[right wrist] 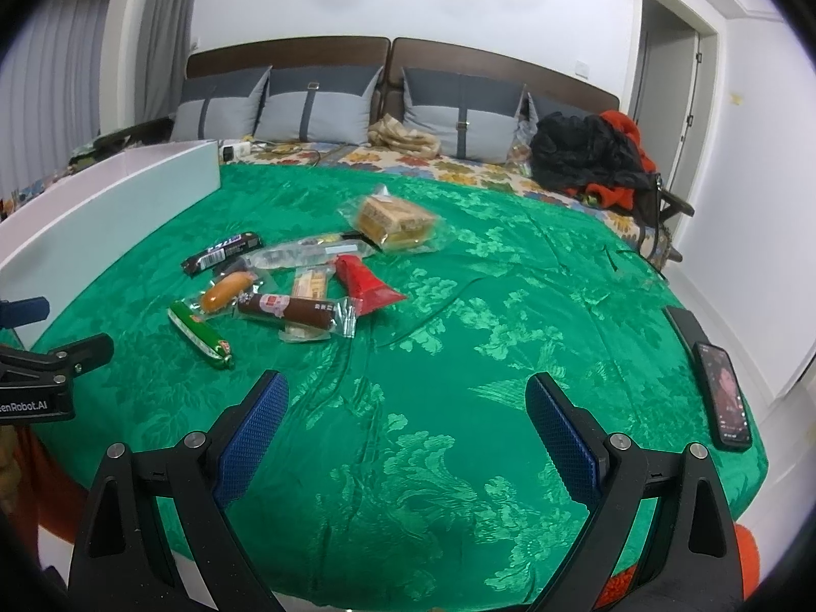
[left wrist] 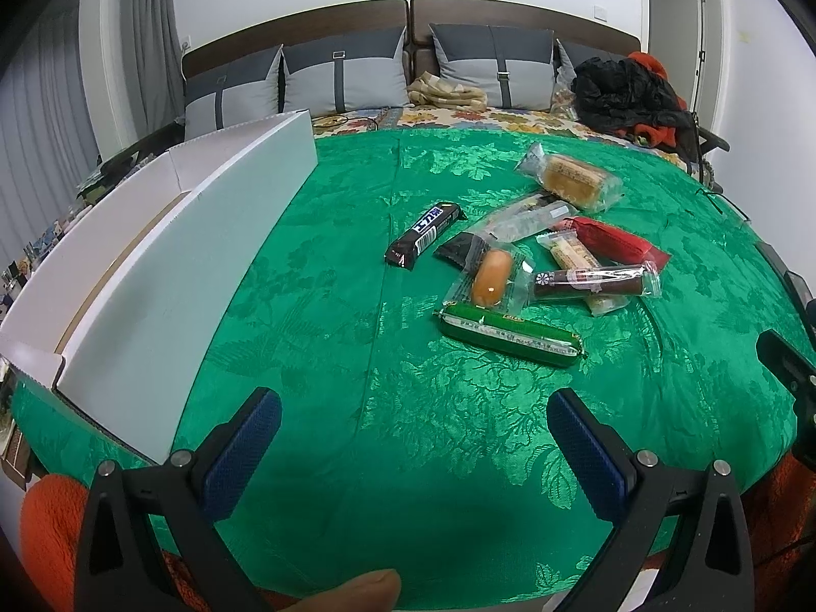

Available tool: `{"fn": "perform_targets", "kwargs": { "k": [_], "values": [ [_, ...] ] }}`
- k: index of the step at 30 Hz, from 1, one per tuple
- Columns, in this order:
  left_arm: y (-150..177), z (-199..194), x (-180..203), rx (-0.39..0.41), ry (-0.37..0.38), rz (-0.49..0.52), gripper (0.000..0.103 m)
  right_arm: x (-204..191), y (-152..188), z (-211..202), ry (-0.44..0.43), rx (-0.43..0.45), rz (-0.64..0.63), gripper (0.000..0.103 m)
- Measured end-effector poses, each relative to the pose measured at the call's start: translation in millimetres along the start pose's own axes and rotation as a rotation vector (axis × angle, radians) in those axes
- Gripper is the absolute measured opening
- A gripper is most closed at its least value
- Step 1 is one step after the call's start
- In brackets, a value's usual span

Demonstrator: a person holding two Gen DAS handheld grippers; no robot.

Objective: Organize snacks

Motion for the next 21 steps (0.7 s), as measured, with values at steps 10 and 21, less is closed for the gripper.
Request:
{"fn": "perform_targets", "kwargs": {
  "k": [10,21],
  "values": [
    [2.3,2.9,-1.4,-0.01,-0.002,0.0,0.103,-0.9,1.0,2.0,-0.004,-0.005,0.001,0.096],
    [3.8,5.6,-5.7,-0.022,-0.004,-0.013,0.103,-1.0,1.6,2.4,-0.005,-0.008,0.003,0.096]
  ]
}}
Point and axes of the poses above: each gripper's, at about its wrist camera, not at the fingertips, and z roughly the way its jaws point, x to its right, y to its underside, the point moved 10 cm from there along z, roughly the way its jaws point, and after that the axes turned 7 degrees about y, right-handed, at the moved point
